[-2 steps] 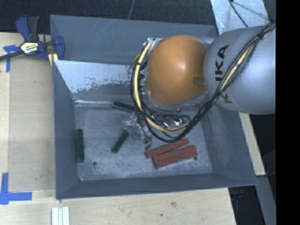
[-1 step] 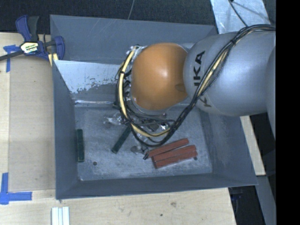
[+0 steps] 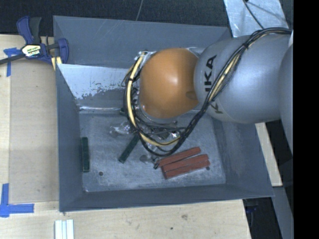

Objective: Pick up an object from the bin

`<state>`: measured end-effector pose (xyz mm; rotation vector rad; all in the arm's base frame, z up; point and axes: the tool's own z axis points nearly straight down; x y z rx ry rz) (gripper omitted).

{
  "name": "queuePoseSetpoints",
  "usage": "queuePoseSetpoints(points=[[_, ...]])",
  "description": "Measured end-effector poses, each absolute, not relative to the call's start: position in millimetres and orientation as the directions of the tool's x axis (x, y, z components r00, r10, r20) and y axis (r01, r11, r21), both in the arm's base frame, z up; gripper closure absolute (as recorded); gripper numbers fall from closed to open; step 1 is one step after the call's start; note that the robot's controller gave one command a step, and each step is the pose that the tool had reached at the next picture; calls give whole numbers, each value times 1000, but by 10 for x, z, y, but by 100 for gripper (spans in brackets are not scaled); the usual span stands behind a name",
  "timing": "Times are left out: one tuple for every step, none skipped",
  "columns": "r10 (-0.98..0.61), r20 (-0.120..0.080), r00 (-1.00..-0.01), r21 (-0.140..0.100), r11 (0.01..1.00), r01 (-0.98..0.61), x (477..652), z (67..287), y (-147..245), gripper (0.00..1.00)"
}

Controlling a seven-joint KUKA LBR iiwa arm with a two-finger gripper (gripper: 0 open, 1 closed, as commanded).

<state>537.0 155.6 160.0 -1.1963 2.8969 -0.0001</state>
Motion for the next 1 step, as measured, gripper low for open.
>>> queuePoseSetpoints(points=[[-883,-1,-470,1,470,-883,5475,744,1284,100]])
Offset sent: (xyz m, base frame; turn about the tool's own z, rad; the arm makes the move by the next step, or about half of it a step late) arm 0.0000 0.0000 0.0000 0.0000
